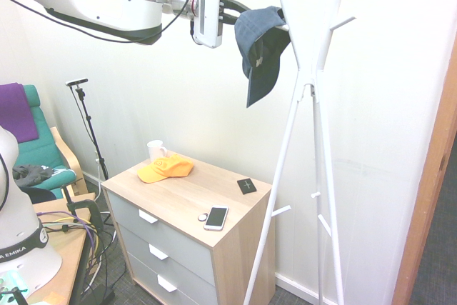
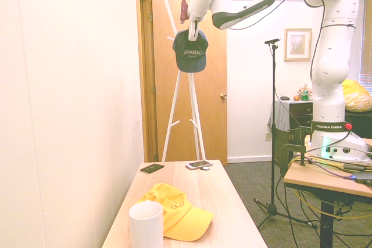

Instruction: Hang the cap

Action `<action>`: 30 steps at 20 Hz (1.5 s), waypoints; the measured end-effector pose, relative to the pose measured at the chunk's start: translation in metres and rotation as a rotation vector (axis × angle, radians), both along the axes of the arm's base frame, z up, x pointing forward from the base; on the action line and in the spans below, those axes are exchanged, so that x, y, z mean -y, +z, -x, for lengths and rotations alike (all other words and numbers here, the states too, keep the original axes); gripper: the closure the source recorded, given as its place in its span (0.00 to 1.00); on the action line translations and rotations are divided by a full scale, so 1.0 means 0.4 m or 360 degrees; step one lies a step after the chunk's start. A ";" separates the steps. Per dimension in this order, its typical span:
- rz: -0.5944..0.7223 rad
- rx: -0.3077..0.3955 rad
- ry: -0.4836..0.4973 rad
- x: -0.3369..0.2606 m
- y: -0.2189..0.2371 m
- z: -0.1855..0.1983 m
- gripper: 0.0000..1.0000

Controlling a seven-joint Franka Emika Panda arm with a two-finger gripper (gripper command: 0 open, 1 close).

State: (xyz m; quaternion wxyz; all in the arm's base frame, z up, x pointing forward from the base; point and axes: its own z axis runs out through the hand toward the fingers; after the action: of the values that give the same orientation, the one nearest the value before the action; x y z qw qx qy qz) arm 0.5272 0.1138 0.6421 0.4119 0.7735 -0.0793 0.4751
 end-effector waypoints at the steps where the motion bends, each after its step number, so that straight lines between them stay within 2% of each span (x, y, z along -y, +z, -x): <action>1: 0.0001 -0.0002 0.0002 0.000 -0.002 0.002 0.00; 30: -0.0045 0.0011 0.0035 -0.007 -0.015 0.045 0.00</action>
State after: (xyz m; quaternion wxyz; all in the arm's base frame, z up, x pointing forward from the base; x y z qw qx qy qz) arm 0.5090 0.1168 0.6362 0.3954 0.7784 -0.0789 0.4812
